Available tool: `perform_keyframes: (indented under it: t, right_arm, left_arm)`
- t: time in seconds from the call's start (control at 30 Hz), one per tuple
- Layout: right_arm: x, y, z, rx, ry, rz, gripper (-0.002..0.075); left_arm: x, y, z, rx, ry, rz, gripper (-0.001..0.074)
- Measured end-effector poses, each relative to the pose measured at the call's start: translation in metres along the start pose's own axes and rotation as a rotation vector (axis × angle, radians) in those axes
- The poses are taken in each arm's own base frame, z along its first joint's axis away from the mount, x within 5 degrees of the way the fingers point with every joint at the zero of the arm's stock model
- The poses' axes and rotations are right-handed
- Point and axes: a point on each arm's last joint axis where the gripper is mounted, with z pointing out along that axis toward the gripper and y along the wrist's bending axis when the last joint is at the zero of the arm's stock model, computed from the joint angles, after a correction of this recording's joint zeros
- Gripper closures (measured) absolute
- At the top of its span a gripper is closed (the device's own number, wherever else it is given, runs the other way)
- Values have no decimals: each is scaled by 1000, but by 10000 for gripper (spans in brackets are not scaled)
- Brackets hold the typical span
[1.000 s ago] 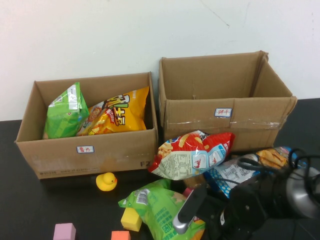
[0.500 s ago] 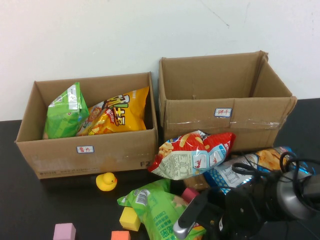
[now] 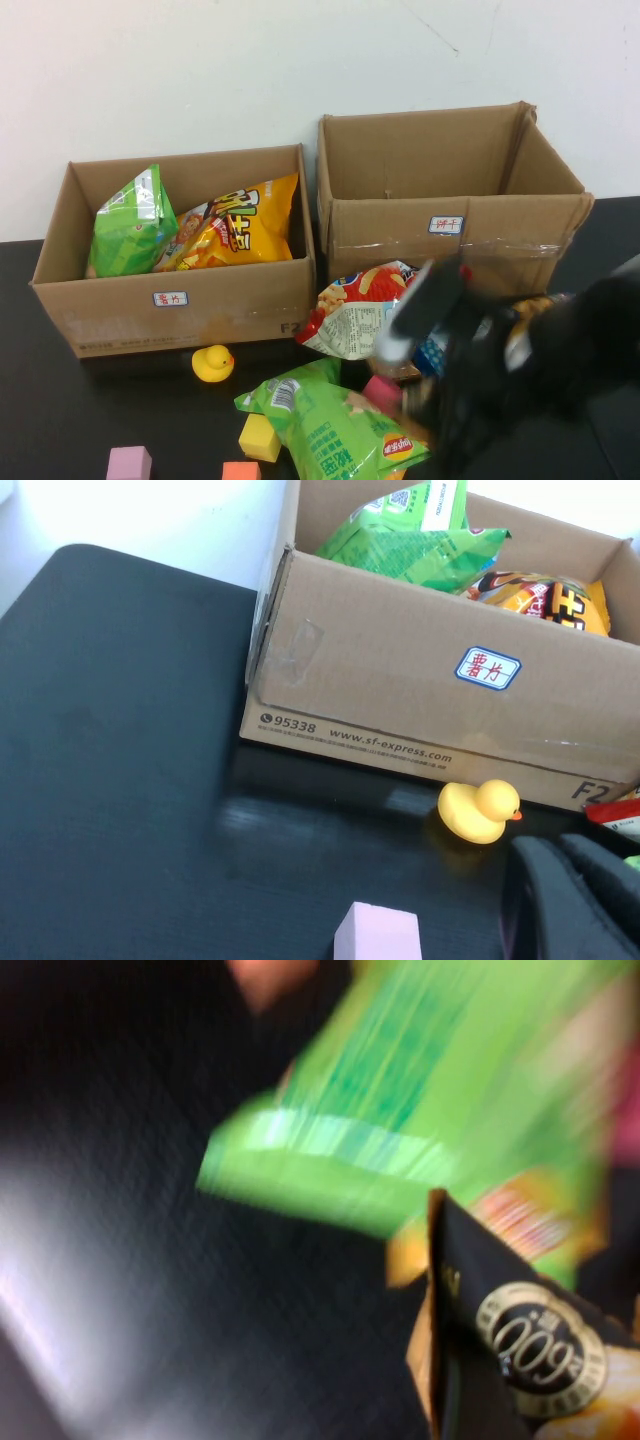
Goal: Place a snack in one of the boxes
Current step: Pick up the biscuit, then place the biscuit in the biscuit box
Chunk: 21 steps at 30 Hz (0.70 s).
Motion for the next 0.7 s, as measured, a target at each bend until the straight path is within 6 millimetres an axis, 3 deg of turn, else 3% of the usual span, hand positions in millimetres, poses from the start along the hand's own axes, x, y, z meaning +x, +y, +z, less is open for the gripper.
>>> perform_keyframes:
  t: [0.17, 0.33, 0.47, 0.57, 0.7]
  right_arm:
    - [-33, -42, -58, 182, -279, 33, 432]
    - [-61, -107, -75, 323, -374, 135, 432]
    - [-83, -155, -58, 373, -380, 186, 432]
    - [-95, -184, -28, 379, -358, 207, 432]
    - [-105, -207, 11, 370, -328, 217, 432]
  left_arm:
    - [0, 0, 0, 0, 0, 0, 738]
    - [0, 0, 0, 0, 0, 0, 738]
    - [0, 0, 0, 0, 0, 0, 738]
    - [0, 0, 0, 0, 0, 0, 738]
    - [0, 0, 0, 0, 0, 0, 738]
